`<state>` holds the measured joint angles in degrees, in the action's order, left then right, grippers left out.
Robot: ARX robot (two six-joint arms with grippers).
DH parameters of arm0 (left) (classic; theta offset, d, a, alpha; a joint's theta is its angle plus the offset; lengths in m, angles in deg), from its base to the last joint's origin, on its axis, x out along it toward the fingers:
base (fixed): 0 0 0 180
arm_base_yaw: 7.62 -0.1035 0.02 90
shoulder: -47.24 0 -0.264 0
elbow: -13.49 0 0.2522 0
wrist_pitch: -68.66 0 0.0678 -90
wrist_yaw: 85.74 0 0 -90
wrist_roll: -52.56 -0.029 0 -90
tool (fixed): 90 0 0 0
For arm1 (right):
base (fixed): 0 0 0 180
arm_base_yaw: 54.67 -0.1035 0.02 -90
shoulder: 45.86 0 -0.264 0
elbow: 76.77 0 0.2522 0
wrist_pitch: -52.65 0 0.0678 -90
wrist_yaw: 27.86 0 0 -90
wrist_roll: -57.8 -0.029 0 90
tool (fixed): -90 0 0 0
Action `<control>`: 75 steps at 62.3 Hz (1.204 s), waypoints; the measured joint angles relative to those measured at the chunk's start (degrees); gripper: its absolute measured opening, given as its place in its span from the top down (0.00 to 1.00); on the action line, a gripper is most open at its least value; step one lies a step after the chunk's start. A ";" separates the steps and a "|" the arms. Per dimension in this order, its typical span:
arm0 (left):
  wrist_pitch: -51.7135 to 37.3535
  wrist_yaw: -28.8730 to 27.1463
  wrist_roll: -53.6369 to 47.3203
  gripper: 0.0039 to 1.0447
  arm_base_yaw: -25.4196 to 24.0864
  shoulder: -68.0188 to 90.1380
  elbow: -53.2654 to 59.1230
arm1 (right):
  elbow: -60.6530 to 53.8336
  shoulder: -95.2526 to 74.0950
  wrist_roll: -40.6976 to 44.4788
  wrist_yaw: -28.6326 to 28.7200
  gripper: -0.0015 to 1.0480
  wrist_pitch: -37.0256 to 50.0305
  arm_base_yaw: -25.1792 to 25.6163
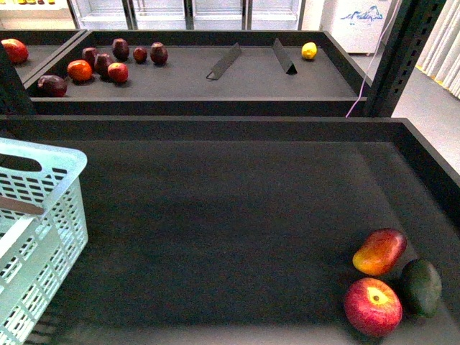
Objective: Pick apple with right arm and hold basket with left
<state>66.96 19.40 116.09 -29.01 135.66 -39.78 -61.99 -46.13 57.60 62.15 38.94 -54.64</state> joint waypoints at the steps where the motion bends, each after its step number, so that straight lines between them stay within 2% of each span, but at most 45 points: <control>1: 0.42 0.02 -0.17 0.86 0.26 -0.55 0.00 | 0.00 0.00 -0.02 0.00 0.08 0.00 0.00; 12: 7.15 -0.11 -3.39 0.86 7.85 -9.49 -0.44 | 0.00 0.00 0.00 0.00 0.08 0.00 0.00; 22: 12.61 -2.12 -5.90 0.86 18.95 -14.95 -3.13 | 0.00 0.00 0.00 0.00 0.08 0.00 0.00; 39: 15.58 -7.06 -6.05 0.86 35.74 -16.44 -8.79 | 0.00 0.00 0.00 0.00 0.08 0.00 0.00; 65: 15.45 -10.08 -5.99 0.86 51.60 -7.61 -14.82 | 0.00 0.00 0.00 0.00 0.08 0.00 0.00; 75: 15.45 -9.68 -6.82 0.86 54.05 -6.86 -16.13 | 0.00 0.00 0.00 0.00 0.08 0.00 0.00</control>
<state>82.41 9.71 109.27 25.04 128.80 -55.91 -61.99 -46.13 57.60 62.15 38.94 -54.64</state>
